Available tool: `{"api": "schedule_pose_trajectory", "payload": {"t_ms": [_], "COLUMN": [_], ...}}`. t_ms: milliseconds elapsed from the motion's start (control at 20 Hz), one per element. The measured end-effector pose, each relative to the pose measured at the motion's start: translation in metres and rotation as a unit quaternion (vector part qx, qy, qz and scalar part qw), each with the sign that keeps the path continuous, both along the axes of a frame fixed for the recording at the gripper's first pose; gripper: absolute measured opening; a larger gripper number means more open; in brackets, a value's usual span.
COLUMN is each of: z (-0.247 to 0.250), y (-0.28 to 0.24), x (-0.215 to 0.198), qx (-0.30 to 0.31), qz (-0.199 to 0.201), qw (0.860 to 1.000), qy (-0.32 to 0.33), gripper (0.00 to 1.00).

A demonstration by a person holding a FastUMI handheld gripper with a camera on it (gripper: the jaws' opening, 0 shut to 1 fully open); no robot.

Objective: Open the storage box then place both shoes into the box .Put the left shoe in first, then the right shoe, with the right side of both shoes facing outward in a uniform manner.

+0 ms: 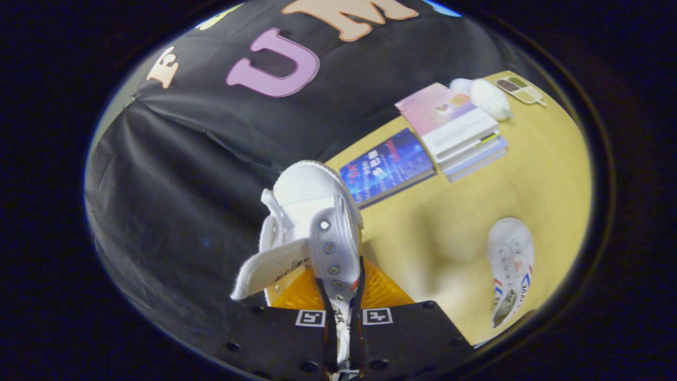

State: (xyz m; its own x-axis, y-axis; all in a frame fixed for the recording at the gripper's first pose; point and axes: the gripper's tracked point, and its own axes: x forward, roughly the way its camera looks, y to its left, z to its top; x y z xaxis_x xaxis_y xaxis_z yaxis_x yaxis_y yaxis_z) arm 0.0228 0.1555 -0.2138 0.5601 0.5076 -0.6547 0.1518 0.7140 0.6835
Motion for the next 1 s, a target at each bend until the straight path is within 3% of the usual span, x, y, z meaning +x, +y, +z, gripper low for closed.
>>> {"api": "schedule_pose_trajectory", "payload": {"t_ms": [150,500,1000], "z": [0.012,-0.056,-0.129], "y": [0.055,0.142,0.178], "x": [-0.003,-0.047,-0.084], "qx": [0.015,-0.035,-0.103], "qz": [0.039,0.117,0.125], "qw": [0.999,0.991,0.975], "qy": [-0.002,0.052,0.152], "gripper": [0.11,0.11,0.11]}}
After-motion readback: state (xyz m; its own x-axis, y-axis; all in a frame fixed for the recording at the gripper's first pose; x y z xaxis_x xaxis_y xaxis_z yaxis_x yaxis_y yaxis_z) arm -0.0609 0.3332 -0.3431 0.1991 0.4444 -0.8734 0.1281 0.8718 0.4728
